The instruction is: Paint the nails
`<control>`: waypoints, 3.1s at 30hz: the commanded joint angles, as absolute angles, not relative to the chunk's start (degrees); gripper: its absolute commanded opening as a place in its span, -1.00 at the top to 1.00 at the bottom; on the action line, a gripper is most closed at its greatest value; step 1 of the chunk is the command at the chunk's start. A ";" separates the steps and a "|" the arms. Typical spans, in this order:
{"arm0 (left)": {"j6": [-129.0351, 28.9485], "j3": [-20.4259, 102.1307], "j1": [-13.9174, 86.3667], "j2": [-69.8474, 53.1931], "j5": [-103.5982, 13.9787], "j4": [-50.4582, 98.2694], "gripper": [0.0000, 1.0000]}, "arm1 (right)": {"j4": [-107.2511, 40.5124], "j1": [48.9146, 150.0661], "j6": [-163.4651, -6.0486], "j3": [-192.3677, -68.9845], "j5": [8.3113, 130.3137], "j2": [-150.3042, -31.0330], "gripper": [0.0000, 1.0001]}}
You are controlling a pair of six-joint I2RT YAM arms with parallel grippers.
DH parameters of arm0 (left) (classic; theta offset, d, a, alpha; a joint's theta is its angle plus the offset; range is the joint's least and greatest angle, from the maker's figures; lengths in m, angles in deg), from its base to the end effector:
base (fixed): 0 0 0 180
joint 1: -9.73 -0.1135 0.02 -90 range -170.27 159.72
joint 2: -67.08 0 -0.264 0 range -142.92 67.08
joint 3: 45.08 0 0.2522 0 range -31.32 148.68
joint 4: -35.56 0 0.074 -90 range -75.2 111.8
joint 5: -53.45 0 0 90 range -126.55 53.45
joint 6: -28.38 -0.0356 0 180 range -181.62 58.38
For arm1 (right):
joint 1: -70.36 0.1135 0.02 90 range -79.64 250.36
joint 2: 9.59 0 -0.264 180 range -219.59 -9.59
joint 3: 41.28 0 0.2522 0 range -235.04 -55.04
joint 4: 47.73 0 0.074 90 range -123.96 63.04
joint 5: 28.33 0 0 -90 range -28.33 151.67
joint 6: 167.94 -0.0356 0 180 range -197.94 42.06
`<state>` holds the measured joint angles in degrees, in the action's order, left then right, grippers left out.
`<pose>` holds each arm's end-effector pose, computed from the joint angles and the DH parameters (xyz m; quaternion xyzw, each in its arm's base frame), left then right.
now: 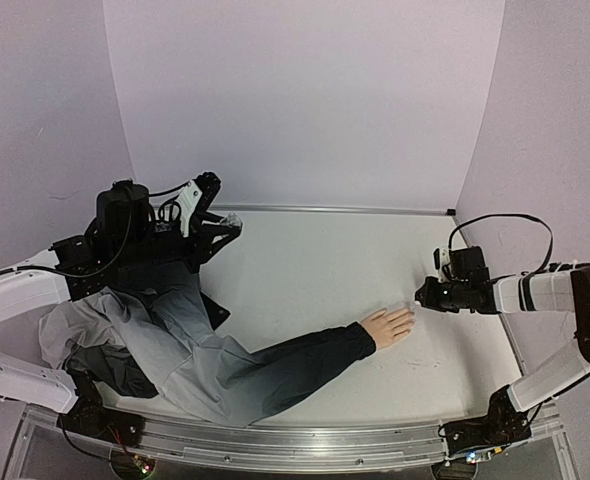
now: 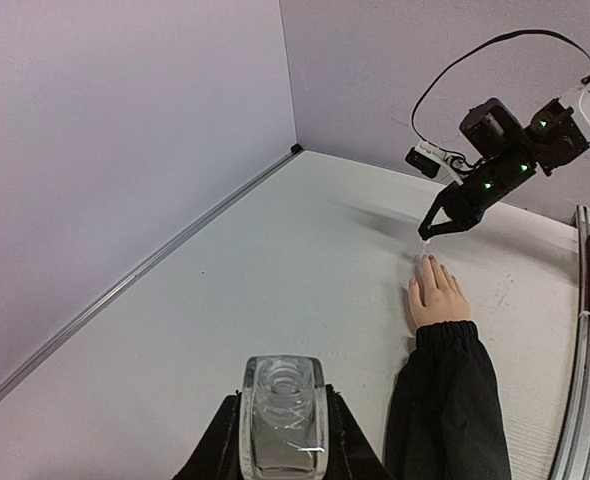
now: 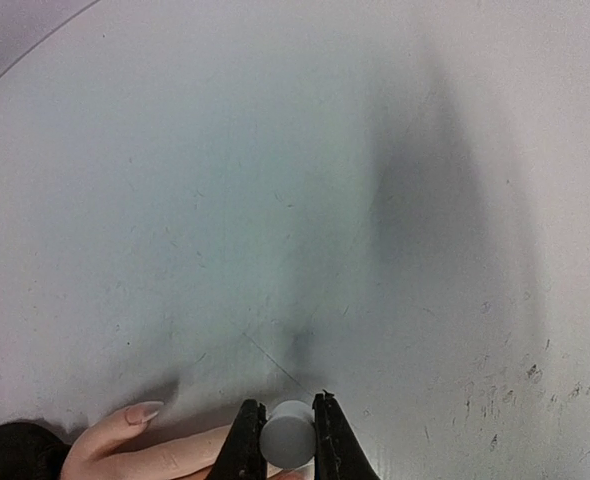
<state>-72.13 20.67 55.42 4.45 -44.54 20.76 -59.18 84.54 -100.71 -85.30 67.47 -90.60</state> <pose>0.1763 -0.1877 0.3396 0.4031 0.6616 -0.2419 0.5842 0.2695 0.0718 0.1753 0.0364 0.8445 0.2094 0.4916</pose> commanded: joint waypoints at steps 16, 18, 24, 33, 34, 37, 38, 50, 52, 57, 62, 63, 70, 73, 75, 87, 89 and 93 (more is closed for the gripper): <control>-72.17 20.89 55.16 6.14 -45.65 22.84 1.00 | -57.40 84.43 -100.67 -86.24 72.76 -85.82 1.00; -72.08 20.89 55.19 6.17 -45.69 22.83 1.00 | -57.34 84.43 -100.45 -86.14 72.97 -85.66 1.00; -71.99 20.98 55.17 5.99 -45.78 22.86 1.00 | -58.22 84.38 -100.02 -86.34 73.21 -87.62 1.00; -72.20 21.06 55.17 5.28 -45.50 22.83 1.00 | -57.42 84.40 -100.88 -87.14 70.40 -89.52 1.00; -72.29 21.06 55.16 5.16 -45.51 22.85 1.00 | -57.31 84.38 -100.86 -87.11 69.97 -89.61 1.00; -72.27 21.15 55.16 4.94 -45.60 22.83 1.00 | -57.56 84.43 -100.69 -87.03 68.52 -89.99 1.00; -72.30 21.15 55.16 4.90 -45.60 22.86 1.00 | -57.79 84.43 -100.66 -87.03 68.26 -90.13 1.00; -72.23 20.61 55.17 5.83 -45.78 22.85 1.00 | -58.13 84.42 -100.74 -88.50 63.76 -87.20 1.00; -72.13 20.25 55.21 6.21 -45.89 22.82 1.00 | -57.04 84.43 -100.35 -88.38 64.64 -84.62 1.00; -71.59 20.02 55.17 5.91 -46.64 22.86 1.00 | -54.92 84.43 -98.93 -87.01 66.50 -77.40 1.00; -72.59 19.75 55.25 3.95 -49.58 22.86 1.00 | -56.79 84.43 -99.34 -87.00 77.84 -76.29 1.00; -72.49 19.75 55.25 3.74 -50.80 22.86 1.00 | -59.11 84.43 -100.82 -87.16 82.64 -76.76 1.00; -74.17 19.69 55.71 3.49 -60.32 22.94 1.00 | -69.72 96.26 -103.10 -93.69 95.42 -75.85 1.00; -75.67 19.28 56.23 3.35 -62.62 23.11 1.00 | -69.74 103.32 -103.23 -99.02 95.67 -77.94 1.00; -77.03 18.96 56.63 3.10 -63.93 23.05 1.00 | -69.40 106.88 -103.02 -102.47 96.17 -79.05 1.00; -79.70 19.94 58.24 -0.02 -59.67 20.29 1.00 | -54.16 122.70 -92.74 -123.81 82.69 -88.85 1.00; -79.90 20.17 58.33 -0.46 -59.60 19.94 1.00 | -53.92 124.34 -92.03 -125.50 80.85 -90.10 1.00; -80.72 20.19 58.49 -0.51 -58.69 19.51 1.00 | -54.00 127.24 -90.94 -128.01 77.58 -91.75 1.00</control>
